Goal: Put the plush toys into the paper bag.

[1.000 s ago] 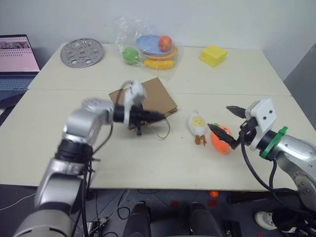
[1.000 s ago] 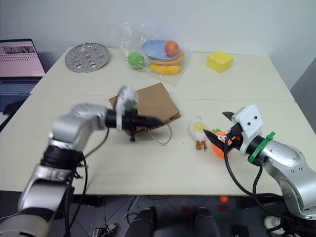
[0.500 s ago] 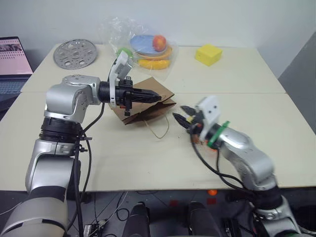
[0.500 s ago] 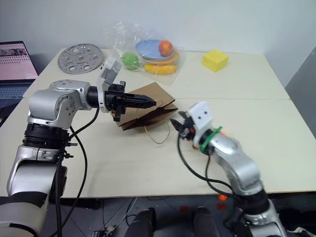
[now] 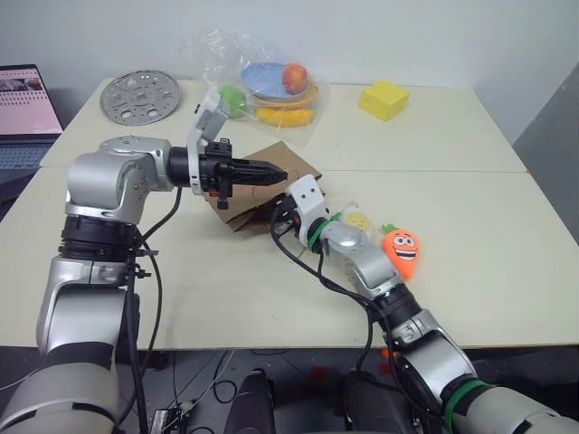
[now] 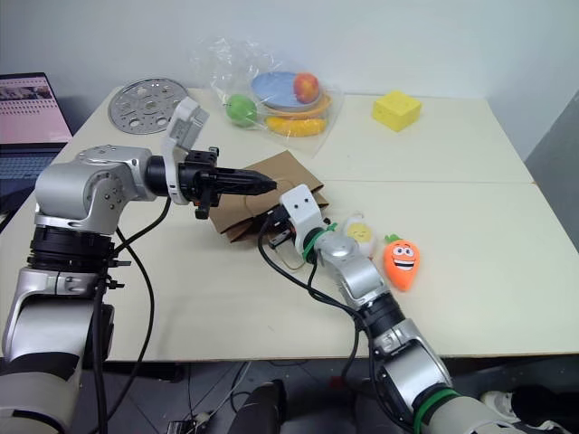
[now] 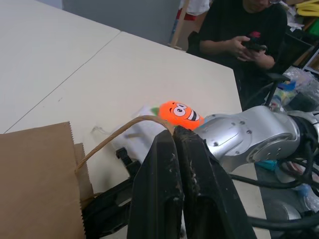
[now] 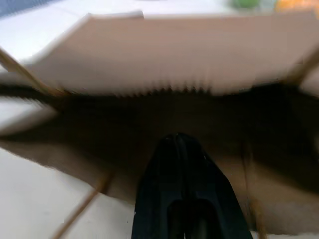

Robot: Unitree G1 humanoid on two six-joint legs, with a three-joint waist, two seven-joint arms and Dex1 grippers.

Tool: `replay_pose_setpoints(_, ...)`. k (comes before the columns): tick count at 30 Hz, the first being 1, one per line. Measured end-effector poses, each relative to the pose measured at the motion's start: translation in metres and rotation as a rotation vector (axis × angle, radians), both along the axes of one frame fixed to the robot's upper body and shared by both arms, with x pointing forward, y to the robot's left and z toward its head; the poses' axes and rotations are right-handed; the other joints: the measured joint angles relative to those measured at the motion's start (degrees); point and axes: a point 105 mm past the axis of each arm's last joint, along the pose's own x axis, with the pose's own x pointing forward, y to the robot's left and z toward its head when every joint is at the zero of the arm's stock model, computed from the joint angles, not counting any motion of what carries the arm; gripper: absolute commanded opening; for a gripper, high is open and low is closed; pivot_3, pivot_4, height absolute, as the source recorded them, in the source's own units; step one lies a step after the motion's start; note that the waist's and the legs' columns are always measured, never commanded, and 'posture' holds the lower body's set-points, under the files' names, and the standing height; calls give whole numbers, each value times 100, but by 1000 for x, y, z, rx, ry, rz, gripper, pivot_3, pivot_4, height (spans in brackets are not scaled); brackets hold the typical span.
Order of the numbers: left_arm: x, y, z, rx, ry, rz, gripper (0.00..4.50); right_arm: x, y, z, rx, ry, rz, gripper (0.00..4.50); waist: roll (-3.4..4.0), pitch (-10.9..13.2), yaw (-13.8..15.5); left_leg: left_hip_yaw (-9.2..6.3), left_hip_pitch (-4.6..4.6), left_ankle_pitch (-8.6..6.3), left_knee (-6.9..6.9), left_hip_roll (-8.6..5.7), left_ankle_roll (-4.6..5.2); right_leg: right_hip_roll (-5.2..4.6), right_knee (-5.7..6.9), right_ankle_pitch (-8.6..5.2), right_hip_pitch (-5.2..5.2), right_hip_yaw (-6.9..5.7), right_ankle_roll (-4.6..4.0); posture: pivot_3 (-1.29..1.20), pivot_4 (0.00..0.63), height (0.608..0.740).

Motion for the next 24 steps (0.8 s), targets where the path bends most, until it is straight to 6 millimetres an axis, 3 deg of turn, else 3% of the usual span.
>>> replay_pose_setpoints(3,19,21,26,-62,-110,147,0,-1,1,-13,-30,34,-21,19,-2,0,4,1,0,1,2,0,-1,1,46,-1,-30,1,-1,0,150,740)
replay_pose_setpoints(5,35,37,60,-136,-227,285,0,1,-3,-14,-46,29,-26,19,-2,0,15,-8,0,2,5,0,-2,4,51,-1,-31,-4,-1,0,150,740)
replay_pose_setpoints(6,39,43,79,-174,-296,341,0,1,-5,-14,-52,27,-27,19,-1,0,11,-5,0,2,8,0,-3,4,50,-1,-29,-1,-1,0,150,740)
replay_pose_setpoints(9,40,47,108,-247,-390,379,0,1,-6,-15,-65,25,-28,19,-2,0,11,-3,1,2,11,-1,-3,3,49,-1,-24,0,-1,0,150,740)
replay_pose_setpoints(18,39,42,98,-277,-345,328,0,3,-8,-14,-69,23,-39,19,-1,0,-15,-4,2,3,11,-1,-3,3,53,-1,-25,0,-1,0,150,740)
replay_pose_setpoints(21,34,40,86,-267,-319,297,0,3,-11,-14,-67,25,-50,19,-1,0,-16,-4,2,3,11,-1,-3,3,53,-1,-24,1,-1,0,150,740)
replay_pose_setpoints(24,32,39,61,-225,-277,273,0,-4,-15,-13,-11,29,-40,19,-1,0,-16,-4,2,3,10,-1,-3,3,53,-1,-25,1,-1,0,150,740)
